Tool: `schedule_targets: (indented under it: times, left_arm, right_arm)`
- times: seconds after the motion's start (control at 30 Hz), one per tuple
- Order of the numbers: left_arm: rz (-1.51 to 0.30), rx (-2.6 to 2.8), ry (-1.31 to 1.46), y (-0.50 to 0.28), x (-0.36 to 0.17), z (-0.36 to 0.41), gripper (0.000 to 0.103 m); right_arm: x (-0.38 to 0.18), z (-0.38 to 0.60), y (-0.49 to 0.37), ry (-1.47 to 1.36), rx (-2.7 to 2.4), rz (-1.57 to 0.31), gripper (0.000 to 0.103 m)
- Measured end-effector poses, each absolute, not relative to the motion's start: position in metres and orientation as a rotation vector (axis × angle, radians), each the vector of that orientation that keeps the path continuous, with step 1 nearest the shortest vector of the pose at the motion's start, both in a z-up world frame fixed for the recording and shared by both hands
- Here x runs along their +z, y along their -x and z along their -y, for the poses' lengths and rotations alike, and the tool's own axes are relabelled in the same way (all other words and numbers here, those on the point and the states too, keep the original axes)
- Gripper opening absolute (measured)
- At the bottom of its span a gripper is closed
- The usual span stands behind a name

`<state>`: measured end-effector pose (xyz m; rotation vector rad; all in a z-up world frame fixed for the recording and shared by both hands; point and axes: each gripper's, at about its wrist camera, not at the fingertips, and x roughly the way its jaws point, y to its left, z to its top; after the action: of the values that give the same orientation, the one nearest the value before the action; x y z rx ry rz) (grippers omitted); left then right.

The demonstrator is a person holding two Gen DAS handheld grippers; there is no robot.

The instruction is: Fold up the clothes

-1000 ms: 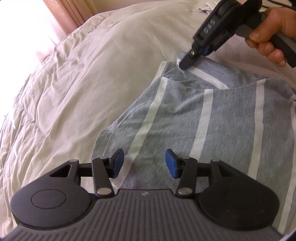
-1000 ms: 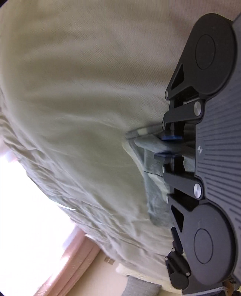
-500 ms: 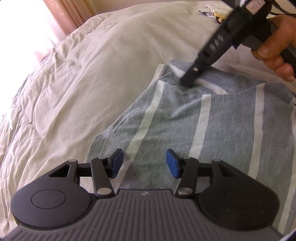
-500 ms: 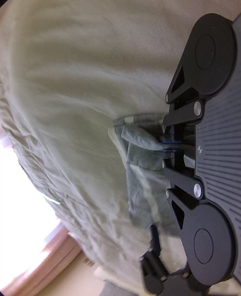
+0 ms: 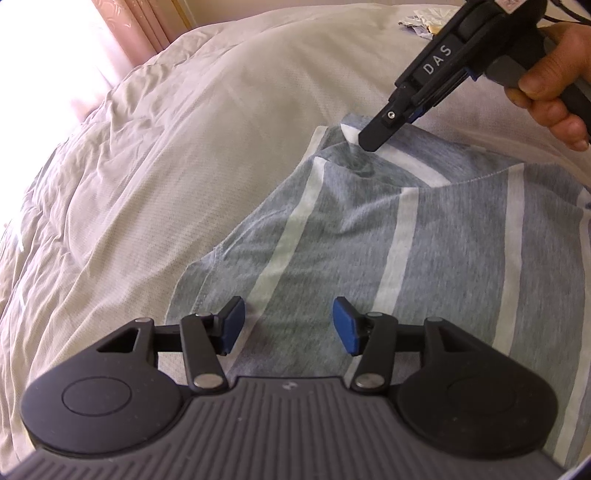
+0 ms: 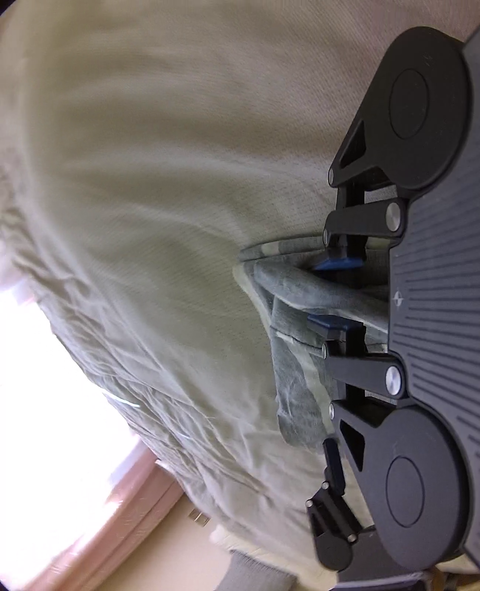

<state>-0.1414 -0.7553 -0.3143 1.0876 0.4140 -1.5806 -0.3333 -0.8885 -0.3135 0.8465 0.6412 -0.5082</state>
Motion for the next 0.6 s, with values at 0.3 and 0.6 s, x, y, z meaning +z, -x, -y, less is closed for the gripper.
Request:
schedule_targets:
  times: [0.3,0.6]
  left_arm:
    - [-0.411,-1.595,-1.082,0.144,-0.314,0.756,0.049]
    - [-0.375,-1.635,-1.083,0.15,-0.313,0.76,0.049]
  right_arm:
    - [-0.334,0.897,0.31,-0.949,-0.339,-0.622,0.015]
    - [-0.325,0.911,0.346,-0.96,-0.495,-0.588,0.029]
